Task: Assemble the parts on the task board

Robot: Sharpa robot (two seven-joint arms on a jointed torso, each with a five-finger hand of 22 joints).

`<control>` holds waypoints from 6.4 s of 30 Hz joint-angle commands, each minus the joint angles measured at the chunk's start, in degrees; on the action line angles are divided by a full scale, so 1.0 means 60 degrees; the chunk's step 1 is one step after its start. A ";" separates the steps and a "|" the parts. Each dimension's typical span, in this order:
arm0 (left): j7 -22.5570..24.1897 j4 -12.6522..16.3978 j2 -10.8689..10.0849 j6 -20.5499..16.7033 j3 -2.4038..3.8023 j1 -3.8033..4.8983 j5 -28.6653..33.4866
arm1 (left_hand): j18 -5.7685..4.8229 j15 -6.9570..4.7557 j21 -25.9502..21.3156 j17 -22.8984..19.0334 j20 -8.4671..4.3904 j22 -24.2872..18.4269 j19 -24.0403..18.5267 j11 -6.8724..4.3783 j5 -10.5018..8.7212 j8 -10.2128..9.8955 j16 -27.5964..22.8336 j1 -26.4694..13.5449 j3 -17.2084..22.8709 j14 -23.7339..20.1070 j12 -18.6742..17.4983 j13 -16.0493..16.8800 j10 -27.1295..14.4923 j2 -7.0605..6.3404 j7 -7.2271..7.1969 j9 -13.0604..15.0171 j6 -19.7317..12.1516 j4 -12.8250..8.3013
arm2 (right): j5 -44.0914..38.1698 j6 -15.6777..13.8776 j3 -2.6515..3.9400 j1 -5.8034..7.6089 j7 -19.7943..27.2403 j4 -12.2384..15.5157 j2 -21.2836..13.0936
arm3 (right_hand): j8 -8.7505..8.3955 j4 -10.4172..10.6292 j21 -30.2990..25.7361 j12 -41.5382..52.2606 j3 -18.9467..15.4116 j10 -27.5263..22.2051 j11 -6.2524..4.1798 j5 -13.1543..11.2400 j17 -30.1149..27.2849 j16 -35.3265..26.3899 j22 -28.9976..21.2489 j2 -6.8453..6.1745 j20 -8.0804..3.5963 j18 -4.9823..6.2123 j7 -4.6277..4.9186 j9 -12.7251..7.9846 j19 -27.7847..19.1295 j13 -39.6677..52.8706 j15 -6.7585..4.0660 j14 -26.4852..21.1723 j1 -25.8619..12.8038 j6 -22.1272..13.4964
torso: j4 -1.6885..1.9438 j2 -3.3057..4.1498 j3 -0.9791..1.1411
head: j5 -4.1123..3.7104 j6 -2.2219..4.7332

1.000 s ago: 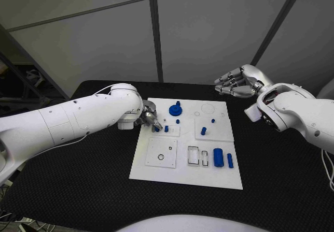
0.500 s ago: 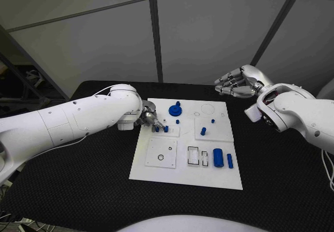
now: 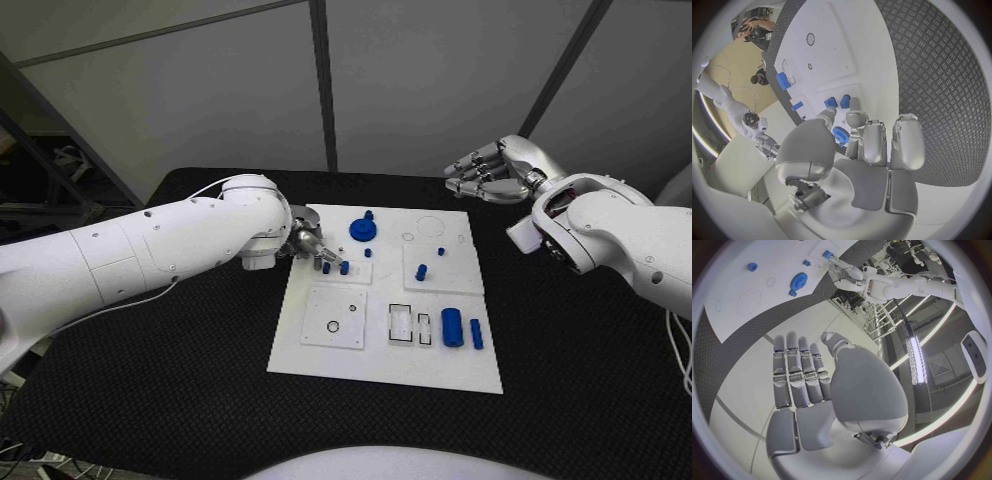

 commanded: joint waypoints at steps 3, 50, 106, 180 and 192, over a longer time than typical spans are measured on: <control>0.0038 0.0093 -0.0079 -0.0489 0.0120 0.0010 0.0061 | -0.0023 -0.0003 0.0009 0.0009 0.0028 0.0265 0.0048 0.0014 -0.0001 -0.0059 0.0051 0.0223 -0.0103 0.0490 0.0033 -0.0022 0.0016 0.0077 0.0020 -0.0026 0.0060 0.0009 | -0.0013 0.0048 0.0005 0.0017 0.0048 0.0007 -0.0001 | -0.0002 0.0004 -0.0055 -0.0016 -0.0003 -0.0052 -0.0005 0.0035 -0.0014 -0.0047 -0.0014 0.0035 0.0004 0.0102 0.0027 0.0014 0.0049 -0.0016 -0.0022 -0.0058 -0.0054 -0.0043 | 0.0001 -0.0002 -0.0001 | 0.0000 0.0000; 0.4811 -0.0647 0.1096 -0.4190 -0.0779 -0.0098 -0.2343 | 0.1084 0.1152 -0.6973 -0.5342 0.1024 -0.5404 -0.2731 0.1414 -0.0157 -0.3580 -0.2373 0.4453 0.1292 -0.2438 -0.5919 -0.6656 -0.3869 -0.1035 0.1058 -0.3041 -0.0829 -0.1468 | -0.0100 -0.0054 0.0004 0.0013 0.0127 0.0025 0.0070 | 0.0015 -0.0058 -0.0113 -0.0021 0.0048 -0.0077 -0.0014 0.0058 -0.0055 -0.0050 -0.0050 0.0048 0.0001 0.0106 0.0013 0.0021 0.0079 -0.0029 -0.0024 -0.0075 0.0024 -0.0023 | -0.0005 0.0001 0.0010 | -0.0221 0.0171; 0.4211 -0.1386 0.1664 -0.2947 -0.0782 -0.0131 -0.2571 | 0.0833 0.1043 -0.4442 -0.3448 0.0959 -0.2957 -0.2127 0.1297 -0.0203 -0.4017 -0.0006 0.4557 0.2650 -0.1287 -0.6437 -0.6931 -0.2955 -0.1007 0.1199 -0.3217 -0.0162 -0.1673 | -0.0104 0.0037 0.0003 0.0010 0.0101 0.0016 0.0145 | 0.0013 -0.0059 -0.0118 -0.0022 0.0046 -0.0079 -0.0009 0.0057 -0.0058 -0.0050 -0.0053 0.0043 0.0001 0.0105 0.0018 0.0020 0.0081 -0.0030 -0.0022 -0.0076 0.0021 -0.0028 | -0.0010 0.0000 0.0018 | -0.0262 0.0052; 0.4335 -0.0393 -0.0014 -0.3342 0.0109 -0.0553 -0.1820 | 0.0601 0.0980 -0.2901 -0.2888 0.0889 -0.1504 -0.1577 0.1243 -0.0213 -0.4278 0.0471 0.4288 0.3740 -0.0700 -0.7163 -0.6912 -0.2102 -0.1115 0.1240 -0.3188 0.0463 -0.2034 | -0.0108 0.0050 0.0002 0.0006 0.0115 -0.0032 0.0106 | 0.0015 -0.0055 -0.0131 -0.0019 0.0052 -0.0076 -0.0006 0.0058 -0.0068 -0.0048 -0.0060 0.0054 0.0003 0.0103 0.0022 0.0021 0.0089 -0.0031 -0.0019 -0.0076 0.0012 -0.0027 | -0.0004 0.0009 0.0017 | -0.0218 0.0220; 0.4271 -0.0430 0.0066 -0.3062 0.0096 -0.0575 -0.1820 | 0.0598 0.0975 -0.2894 -0.2920 0.0892 -0.1487 -0.1577 0.1235 -0.0239 -0.4288 0.0468 0.4242 0.3745 -0.0702 -0.7199 -0.6908 -0.2060 -0.1119 0.1231 -0.3185 0.0496 -0.2022 | -0.0108 0.0046 0.0002 0.0007 0.0105 -0.0013 0.0095 | 0.0015 -0.0055 -0.0131 -0.0019 0.0052 -0.0076 -0.0006 0.0058 -0.0068 -0.0048 -0.0060 0.0054 0.0003 0.0103 0.0022 0.0021 0.0089 -0.0031 -0.0019 -0.0076 0.0012 -0.0027 | 0.0003 0.0000 0.0013 | -0.0220 0.0190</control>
